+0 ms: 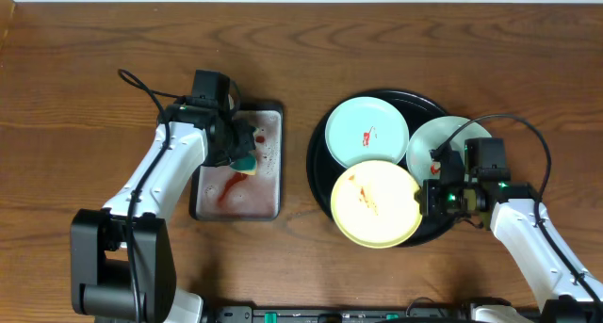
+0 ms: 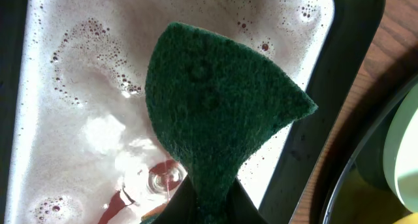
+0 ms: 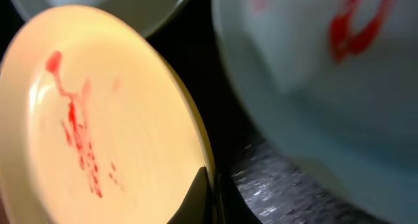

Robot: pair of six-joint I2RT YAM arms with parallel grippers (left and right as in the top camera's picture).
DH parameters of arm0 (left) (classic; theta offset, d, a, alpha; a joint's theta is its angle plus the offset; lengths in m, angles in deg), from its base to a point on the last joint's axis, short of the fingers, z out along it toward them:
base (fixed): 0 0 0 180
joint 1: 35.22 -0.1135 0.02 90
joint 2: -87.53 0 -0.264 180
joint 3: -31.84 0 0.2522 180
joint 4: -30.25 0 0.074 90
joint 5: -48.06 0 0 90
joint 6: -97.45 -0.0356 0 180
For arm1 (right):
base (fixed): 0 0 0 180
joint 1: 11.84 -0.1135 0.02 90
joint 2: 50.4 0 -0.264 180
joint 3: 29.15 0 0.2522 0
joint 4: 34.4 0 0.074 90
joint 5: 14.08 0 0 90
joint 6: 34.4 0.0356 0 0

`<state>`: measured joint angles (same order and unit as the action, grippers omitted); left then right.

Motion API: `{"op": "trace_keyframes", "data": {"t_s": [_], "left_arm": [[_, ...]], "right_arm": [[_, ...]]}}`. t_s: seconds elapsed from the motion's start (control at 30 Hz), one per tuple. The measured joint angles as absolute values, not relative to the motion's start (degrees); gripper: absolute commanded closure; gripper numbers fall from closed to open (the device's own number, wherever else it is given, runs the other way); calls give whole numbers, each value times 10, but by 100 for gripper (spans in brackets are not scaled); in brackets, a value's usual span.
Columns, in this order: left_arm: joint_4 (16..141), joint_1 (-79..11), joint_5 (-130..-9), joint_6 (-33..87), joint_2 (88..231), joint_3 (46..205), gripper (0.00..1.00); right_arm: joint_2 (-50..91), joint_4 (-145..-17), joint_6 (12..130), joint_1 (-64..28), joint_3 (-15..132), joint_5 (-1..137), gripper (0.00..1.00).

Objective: Clean dirty plates on tray and stack at the side
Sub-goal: 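Grasp the yellow plate rim with the right gripper and tilt it, then lift the sponge with the left gripper and wet it in the tray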

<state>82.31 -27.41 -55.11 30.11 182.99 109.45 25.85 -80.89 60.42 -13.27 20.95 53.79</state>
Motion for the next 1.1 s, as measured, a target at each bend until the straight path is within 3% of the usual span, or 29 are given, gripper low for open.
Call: {"op": "trace_keyframes", "data": {"t_s": [1.1], "left_arm": [[811,-274,-551,279,1829,1095,93]], "right_arm": [[259,-817,606,-133,209,580,99]]}}
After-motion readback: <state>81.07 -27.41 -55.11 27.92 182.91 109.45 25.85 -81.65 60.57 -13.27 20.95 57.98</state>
